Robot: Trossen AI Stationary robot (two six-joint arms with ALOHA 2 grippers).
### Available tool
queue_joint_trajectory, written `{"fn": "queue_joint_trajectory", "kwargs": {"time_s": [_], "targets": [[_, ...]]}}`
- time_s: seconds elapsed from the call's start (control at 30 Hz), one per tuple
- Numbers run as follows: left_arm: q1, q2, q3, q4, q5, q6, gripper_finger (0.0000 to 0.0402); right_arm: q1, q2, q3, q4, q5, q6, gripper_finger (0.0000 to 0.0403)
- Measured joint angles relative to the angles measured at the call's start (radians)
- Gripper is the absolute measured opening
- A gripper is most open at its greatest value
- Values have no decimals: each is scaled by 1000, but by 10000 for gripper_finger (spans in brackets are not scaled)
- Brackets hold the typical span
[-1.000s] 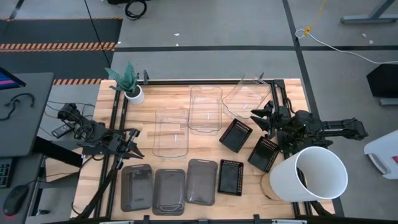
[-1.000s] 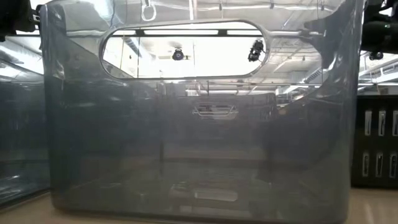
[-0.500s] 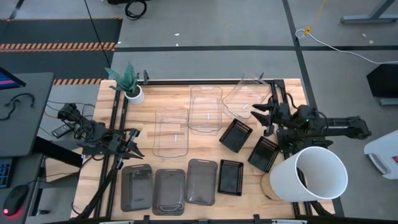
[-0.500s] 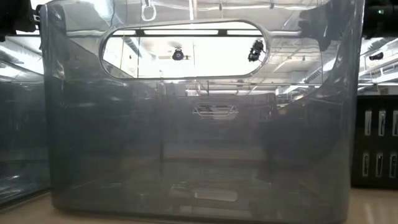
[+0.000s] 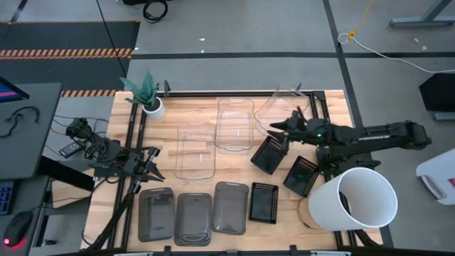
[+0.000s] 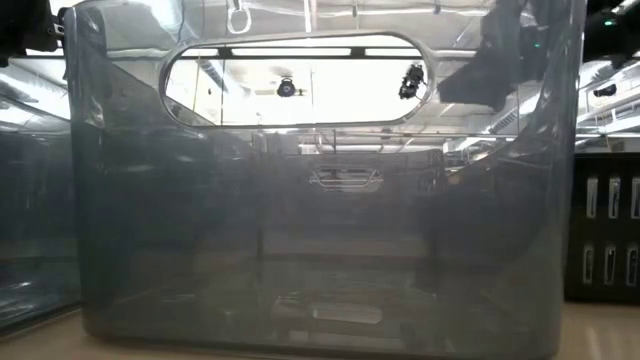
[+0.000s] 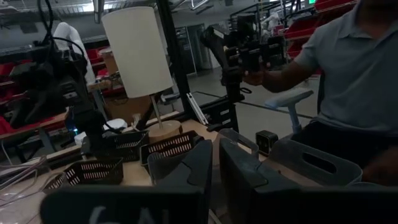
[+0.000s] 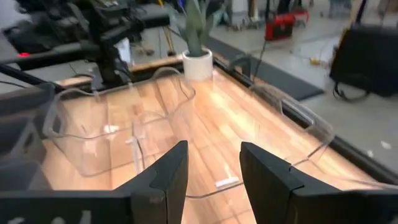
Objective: Stack baskets by color
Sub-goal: Stack the right transparent bin on top of the middle transparent bin
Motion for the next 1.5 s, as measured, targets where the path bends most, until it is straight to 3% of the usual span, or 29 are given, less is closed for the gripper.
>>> {"fn": "queue_joint_trajectory", "kwargs": {"time_s": [0.3,0.43,0.57,0.93,1.5], "targets": [[0,0,0,0,0,0,34,-11,211,203,-116,19,43,150],[0,0,0,0,0,0,30,-9,286,312,-181,-51,49,150],[0,0,0,0,0,0,32,55,370,360,-188,-135,75,150],[0,0,0,0,0,0,29,273,604,449,-172,-106,149,150],[0,0,0,-1,0,0,35,349,980,818,-348,-123,99,150]]}}
